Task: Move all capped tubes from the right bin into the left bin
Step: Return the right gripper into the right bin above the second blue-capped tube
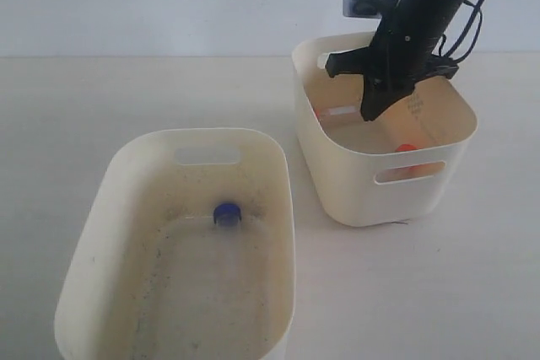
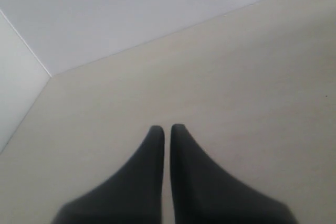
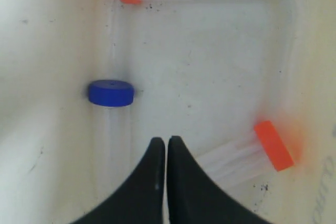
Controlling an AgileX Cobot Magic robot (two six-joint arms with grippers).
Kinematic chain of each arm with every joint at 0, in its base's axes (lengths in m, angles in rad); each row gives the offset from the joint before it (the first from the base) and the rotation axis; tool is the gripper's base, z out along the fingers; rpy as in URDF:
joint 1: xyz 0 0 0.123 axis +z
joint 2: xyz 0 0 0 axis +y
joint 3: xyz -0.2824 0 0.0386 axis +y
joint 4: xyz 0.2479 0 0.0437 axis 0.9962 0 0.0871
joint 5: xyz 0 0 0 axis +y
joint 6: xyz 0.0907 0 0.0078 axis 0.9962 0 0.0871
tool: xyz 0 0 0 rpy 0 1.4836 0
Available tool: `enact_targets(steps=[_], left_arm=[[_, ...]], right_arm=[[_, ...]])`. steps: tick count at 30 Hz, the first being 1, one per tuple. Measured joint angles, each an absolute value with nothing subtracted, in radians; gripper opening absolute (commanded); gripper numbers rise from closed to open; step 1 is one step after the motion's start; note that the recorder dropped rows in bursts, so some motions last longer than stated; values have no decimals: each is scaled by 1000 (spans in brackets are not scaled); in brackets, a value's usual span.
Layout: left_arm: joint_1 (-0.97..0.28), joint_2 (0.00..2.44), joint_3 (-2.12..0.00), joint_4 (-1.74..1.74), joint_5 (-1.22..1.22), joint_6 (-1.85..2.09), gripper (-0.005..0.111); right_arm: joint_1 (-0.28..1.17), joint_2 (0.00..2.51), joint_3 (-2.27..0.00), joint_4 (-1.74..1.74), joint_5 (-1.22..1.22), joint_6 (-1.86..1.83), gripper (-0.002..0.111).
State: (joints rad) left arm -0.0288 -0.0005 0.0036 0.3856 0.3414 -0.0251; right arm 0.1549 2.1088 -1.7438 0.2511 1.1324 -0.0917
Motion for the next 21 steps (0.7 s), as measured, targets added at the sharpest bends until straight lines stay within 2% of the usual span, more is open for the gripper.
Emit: enact_targets(steps=[5,10,21], left_arm=[[-29,0,4,386,341,-25,4],[-29,0,4,386,341,-25,4],[-29,0,4,386,341,-25,4]], right_arm=[[157,2109,-1757,269,1137,-96,0],[230,2112,-1910,214,1193,-83,0],[226,2223,-1922,174,1219,0,0]])
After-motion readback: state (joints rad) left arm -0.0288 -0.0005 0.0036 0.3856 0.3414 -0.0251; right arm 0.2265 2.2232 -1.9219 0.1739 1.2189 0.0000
